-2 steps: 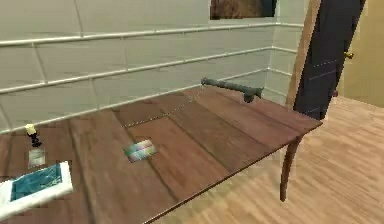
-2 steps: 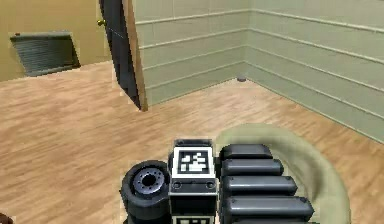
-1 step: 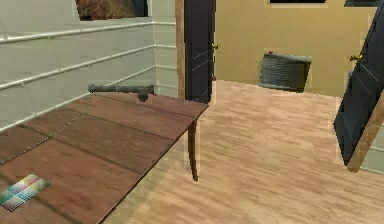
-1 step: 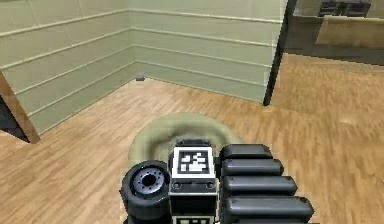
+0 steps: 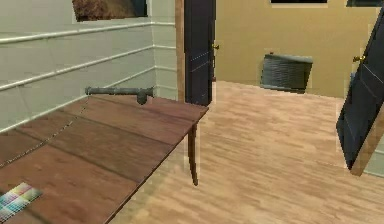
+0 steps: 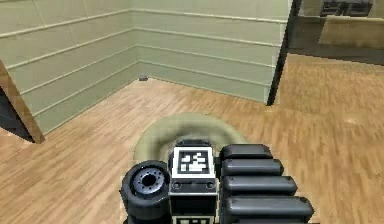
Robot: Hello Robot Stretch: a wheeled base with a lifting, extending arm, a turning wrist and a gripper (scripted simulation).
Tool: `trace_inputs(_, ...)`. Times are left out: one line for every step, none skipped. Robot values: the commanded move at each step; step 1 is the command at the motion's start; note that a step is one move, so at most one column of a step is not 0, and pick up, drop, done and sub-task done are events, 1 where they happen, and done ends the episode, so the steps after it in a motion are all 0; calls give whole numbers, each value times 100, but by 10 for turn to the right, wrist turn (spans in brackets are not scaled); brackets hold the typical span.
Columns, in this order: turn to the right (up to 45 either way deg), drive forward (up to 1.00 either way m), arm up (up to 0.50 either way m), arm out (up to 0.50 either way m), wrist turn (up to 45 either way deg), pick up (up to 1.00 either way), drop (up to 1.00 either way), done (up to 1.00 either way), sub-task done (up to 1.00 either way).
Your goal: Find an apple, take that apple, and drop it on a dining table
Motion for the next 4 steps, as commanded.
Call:
trace_inputs(120,0,0,0,0,0,0,0,0)
trace_inputs(0,40,0,0,0,0,0,0,0)
trace_inputs(-450,0,0,0,0,0,0,0,0)
trace_inputs(-450,0,0,0,0,0,0,0,0)
